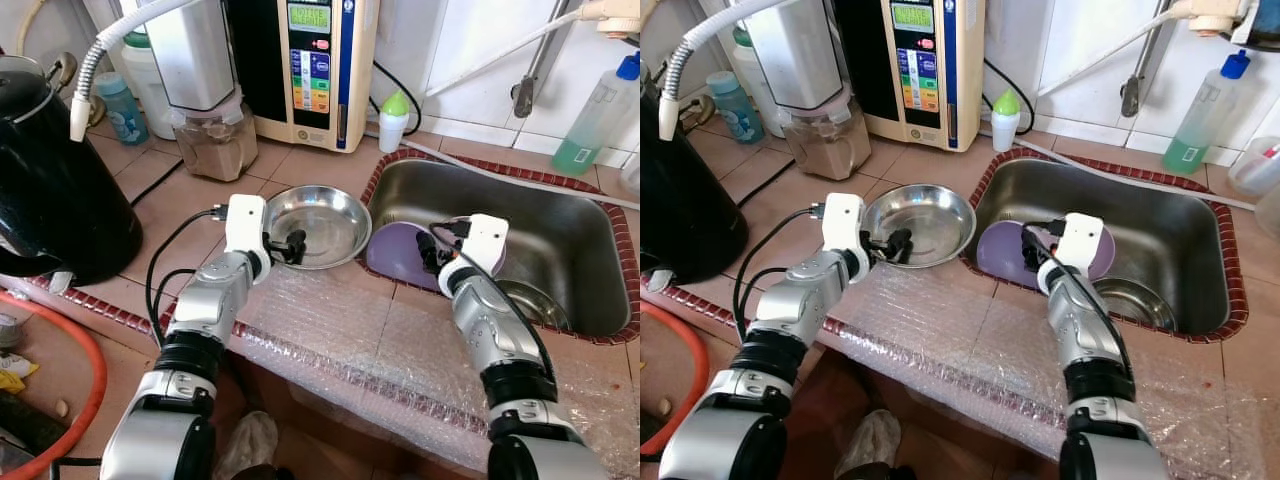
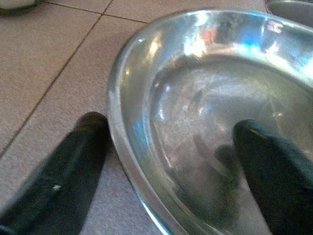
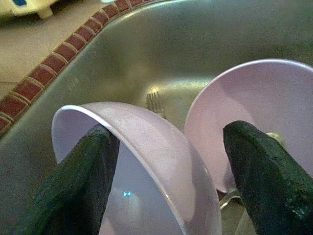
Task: Kitchen organization
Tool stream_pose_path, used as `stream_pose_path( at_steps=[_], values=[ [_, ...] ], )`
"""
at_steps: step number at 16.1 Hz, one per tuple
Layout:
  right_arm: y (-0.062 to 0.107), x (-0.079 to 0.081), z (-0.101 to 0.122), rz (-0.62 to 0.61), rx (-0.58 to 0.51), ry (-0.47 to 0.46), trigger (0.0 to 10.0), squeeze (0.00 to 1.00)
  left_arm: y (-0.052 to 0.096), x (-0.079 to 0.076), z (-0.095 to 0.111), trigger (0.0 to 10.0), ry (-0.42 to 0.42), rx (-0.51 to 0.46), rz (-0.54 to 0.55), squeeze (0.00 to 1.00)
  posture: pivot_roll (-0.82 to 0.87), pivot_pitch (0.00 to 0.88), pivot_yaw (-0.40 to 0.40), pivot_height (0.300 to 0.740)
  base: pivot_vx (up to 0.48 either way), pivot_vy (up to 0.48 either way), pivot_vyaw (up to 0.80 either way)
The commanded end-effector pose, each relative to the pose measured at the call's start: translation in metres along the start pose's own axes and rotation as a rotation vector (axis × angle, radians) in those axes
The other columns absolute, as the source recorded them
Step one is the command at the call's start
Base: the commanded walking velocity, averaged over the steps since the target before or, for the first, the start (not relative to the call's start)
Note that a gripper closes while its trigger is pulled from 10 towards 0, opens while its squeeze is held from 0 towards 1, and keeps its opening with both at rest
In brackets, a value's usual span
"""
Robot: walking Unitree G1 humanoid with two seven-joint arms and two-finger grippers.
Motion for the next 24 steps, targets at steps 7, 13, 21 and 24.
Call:
stream_pose_path(
  at_steps=[7, 13, 21, 24],
  values=[
    [0.0, -0.01, -0.015, 0.065, 0.115, 0.218, 10.0, 0.0, 0.001, 0.017, -0.004, 0.0, 0.116, 0.035, 0.046, 0.0, -0.12, 0.0, 0.085, 0.74, 0.0, 0.0, 0.0],
    [0.002, 0.008, -0.019, 0.204, 0.198, -0.049, 10.0, 0.0, 0.002, 0.024, -0.008, 0.0, 0.177, 0.053, 0.061, 0.0, -0.13, 0.0, 0.092, 0.74, 0.0, 0.0, 0.0],
    [0.0, 0.009, 0.019, 0.122, -0.053, -0.127, 10.0, 0.0, 0.004, 0.022, 0.005, 0.0, 0.231, -0.038, 0.052, 0.0, -0.12, 0.0, 0.086, 0.74, 0.0, 0.0, 0.0],
    [0.007, 0.04, 0.039, 0.262, -0.152, -0.207, 10.0, 0.0, 0.006, 0.017, 0.02, 0.0, 0.247, -0.144, 0.027, 0.0, -0.11, 0.0, 0.078, 0.74, 0.0, 0.0, 0.0]
  ],
)
Point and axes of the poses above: a point about 5 cm out from each wrist's last joint towards the gripper, its own y axis pointing back from the gripper into the wrist, its own z axis along the axis of the wrist's last joint, x = y × z, the point moved 4 cm from there along -y, pointing out of the wrist towards the gripper, and after that the axes turned 4 degrees about -y, right-handed, at the moved point
